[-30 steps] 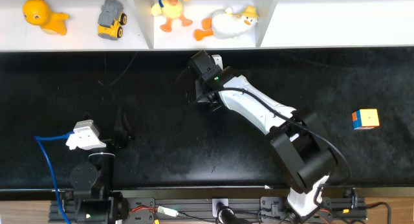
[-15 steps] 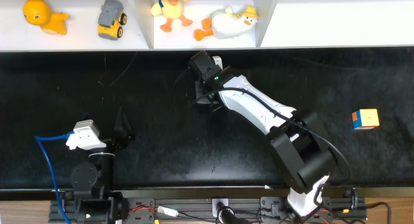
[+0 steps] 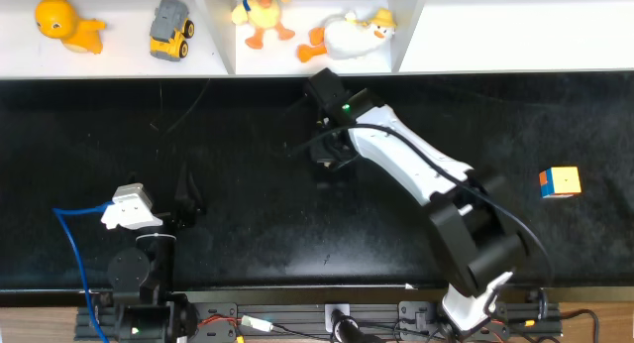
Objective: Store Toys
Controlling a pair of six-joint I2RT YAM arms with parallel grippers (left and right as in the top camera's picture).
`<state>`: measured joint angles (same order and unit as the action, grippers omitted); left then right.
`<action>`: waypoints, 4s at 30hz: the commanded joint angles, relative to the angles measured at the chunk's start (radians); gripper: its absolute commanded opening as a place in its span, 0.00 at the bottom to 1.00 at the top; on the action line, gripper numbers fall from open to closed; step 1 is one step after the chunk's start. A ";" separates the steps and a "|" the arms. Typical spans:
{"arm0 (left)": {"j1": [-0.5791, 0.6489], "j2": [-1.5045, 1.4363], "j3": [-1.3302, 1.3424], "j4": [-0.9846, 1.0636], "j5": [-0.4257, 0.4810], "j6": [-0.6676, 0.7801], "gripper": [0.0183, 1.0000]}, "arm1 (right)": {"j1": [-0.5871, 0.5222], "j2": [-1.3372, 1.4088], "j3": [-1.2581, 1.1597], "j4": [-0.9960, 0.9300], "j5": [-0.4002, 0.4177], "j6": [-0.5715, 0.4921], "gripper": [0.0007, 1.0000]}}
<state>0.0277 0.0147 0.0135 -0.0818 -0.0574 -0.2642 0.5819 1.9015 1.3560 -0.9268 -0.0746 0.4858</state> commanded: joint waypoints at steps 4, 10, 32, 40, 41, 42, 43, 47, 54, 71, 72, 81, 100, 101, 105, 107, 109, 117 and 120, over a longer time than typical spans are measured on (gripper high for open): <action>0.001 -0.012 -0.005 0.002 -0.008 -0.018 1.00 | -0.061 -0.225 0.043 -0.185 0.137 0.016 0.05; 0.001 -0.012 -0.005 0.002 -0.008 -0.018 1.00 | -0.212 -0.335 0.043 -0.324 0.182 0.015 0.04; 0.001 -0.012 -0.005 0.002 -0.008 -0.018 1.00 | -0.608 -0.263 0.042 0.051 0.249 -0.381 0.04; 0.001 -0.012 -0.005 0.002 -0.008 -0.018 1.00 | -0.608 -0.159 0.042 0.234 0.194 -0.423 0.05; 0.001 -0.012 -0.005 0.002 -0.008 -0.018 1.00 | -0.608 -0.147 0.042 0.262 0.180 -0.423 0.04; 0.001 -0.012 -0.005 0.002 -0.008 -0.018 1.00 | -0.608 -0.138 0.042 0.288 0.169 -0.423 0.04; 0.001 -0.012 -0.005 0.002 -0.008 -0.018 1.00 | -0.608 -0.131 0.042 0.304 0.162 -0.423 0.04; 0.001 -0.012 -0.005 0.002 -0.008 -0.018 1.00 | -0.608 -0.094 0.042 0.393 0.084 -0.473 0.04; 0.001 -0.012 -0.005 0.002 -0.008 -0.018 1.00 | -0.599 -0.058 0.042 0.486 0.063 -0.475 0.04; 0.001 -0.012 -0.005 0.002 -0.008 -0.018 1.00 | -0.576 -0.058 0.042 0.531 0.042 -0.544 0.74; 0.001 -0.012 -0.005 0.002 -0.008 -0.018 1.00 | -0.576 -0.058 0.042 0.530 0.042 -0.538 0.79; 0.001 -0.012 -0.005 0.002 -0.008 -0.018 1.00 | -0.578 -0.216 0.050 0.293 0.205 -0.363 1.00; 0.001 -0.012 -0.005 0.002 -0.008 -0.018 1.00 | -1.058 -0.536 -0.064 -0.318 0.344 0.174 1.00; 0.001 -0.012 -0.005 0.002 -0.008 -0.018 1.00 | -1.076 -0.536 -0.084 -0.302 0.335 0.174 1.00; 0.001 -0.012 -0.005 0.002 -0.008 -0.018 1.00 | -1.153 -0.535 -0.206 -0.182 0.307 0.235 1.00; 0.001 -0.012 -0.005 0.002 -0.008 -0.018 1.00 | -1.172 -0.535 -0.257 -0.115 0.307 0.278 1.00; 0.001 -0.012 -0.005 0.003 -0.008 -0.018 1.00 | -1.186 -0.534 -0.324 -0.008 0.309 0.281 1.00; 0.001 -0.012 -0.005 0.002 -0.008 -0.018 1.00 | -1.187 -0.532 -0.444 0.252 0.307 0.281 0.99; 0.001 -0.012 -0.005 0.002 -0.008 -0.018 1.00 | -1.187 -0.509 -0.459 0.293 0.307 0.282 1.00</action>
<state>0.0277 0.0139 0.0124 -0.0814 -0.0574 -0.2642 -0.6014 1.3701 0.9119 -0.6533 0.2325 0.7586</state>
